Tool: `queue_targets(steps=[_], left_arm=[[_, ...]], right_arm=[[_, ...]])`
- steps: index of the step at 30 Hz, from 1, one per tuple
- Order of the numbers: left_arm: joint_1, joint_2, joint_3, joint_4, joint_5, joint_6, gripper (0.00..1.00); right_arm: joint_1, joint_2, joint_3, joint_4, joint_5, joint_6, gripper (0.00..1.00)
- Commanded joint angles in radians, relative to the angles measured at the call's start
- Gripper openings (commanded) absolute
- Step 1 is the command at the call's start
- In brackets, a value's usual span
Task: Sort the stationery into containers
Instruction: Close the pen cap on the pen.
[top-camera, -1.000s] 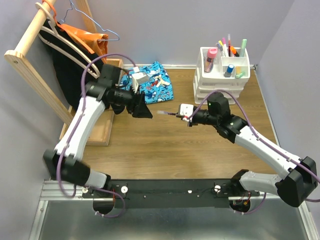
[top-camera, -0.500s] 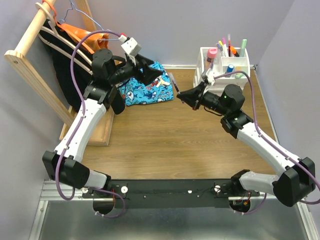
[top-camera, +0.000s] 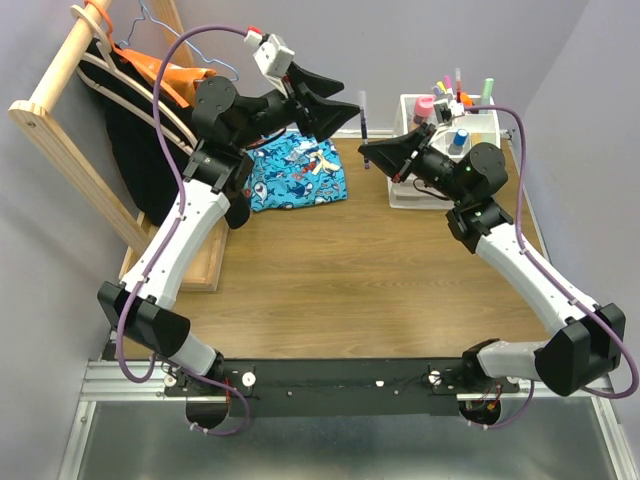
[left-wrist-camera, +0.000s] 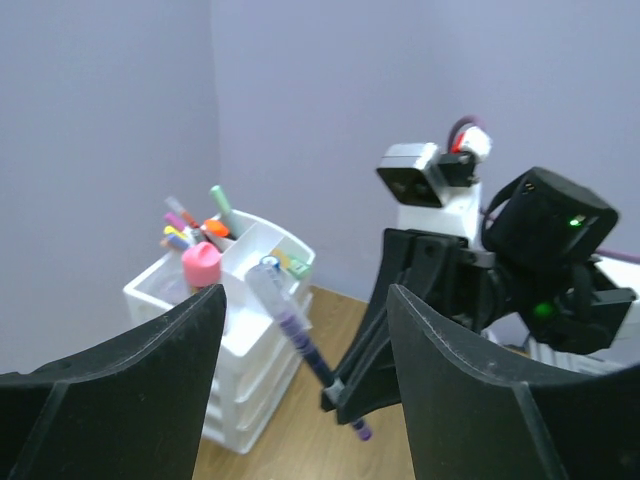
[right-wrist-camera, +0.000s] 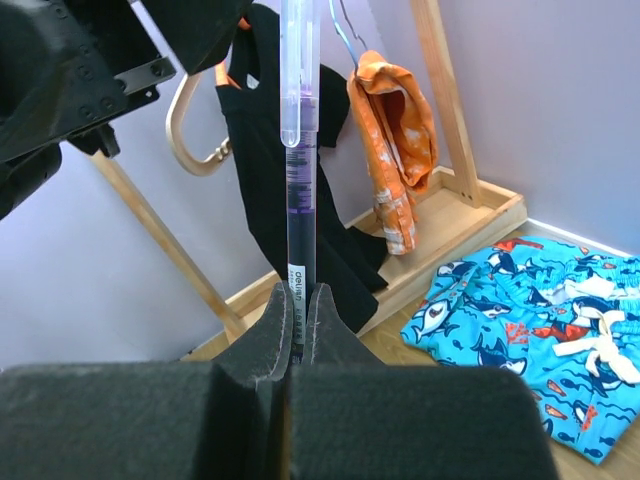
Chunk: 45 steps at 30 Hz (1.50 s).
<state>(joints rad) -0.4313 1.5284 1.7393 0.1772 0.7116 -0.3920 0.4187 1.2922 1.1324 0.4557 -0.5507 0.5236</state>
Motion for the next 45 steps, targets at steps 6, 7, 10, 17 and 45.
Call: queue_targets(steps=[6,7,10,17,45], left_arm=[[-0.038,0.044,0.042,0.021,0.017,-0.117,0.67],[-0.040,0.047,0.042,0.021,0.015,-0.122,0.67],[-0.038,0.055,0.051,0.019,0.020,-0.127,0.66],[-0.038,0.087,0.088,0.015,0.028,-0.139,0.63],[-0.040,0.107,0.071,0.041,0.128,-0.245,0.41]], right_arm=[[-0.004,-0.005,0.030,0.037,-0.084,-0.031,0.01],[-0.004,-0.010,0.030,0.040,-0.094,-0.034,0.01],[-0.004,-0.024,0.033,0.035,-0.114,-0.059,0.00],[-0.004,-0.036,0.035,0.024,-0.140,-0.092,0.01],[-0.004,-0.007,0.079,0.017,-0.140,-0.109,0.01]])
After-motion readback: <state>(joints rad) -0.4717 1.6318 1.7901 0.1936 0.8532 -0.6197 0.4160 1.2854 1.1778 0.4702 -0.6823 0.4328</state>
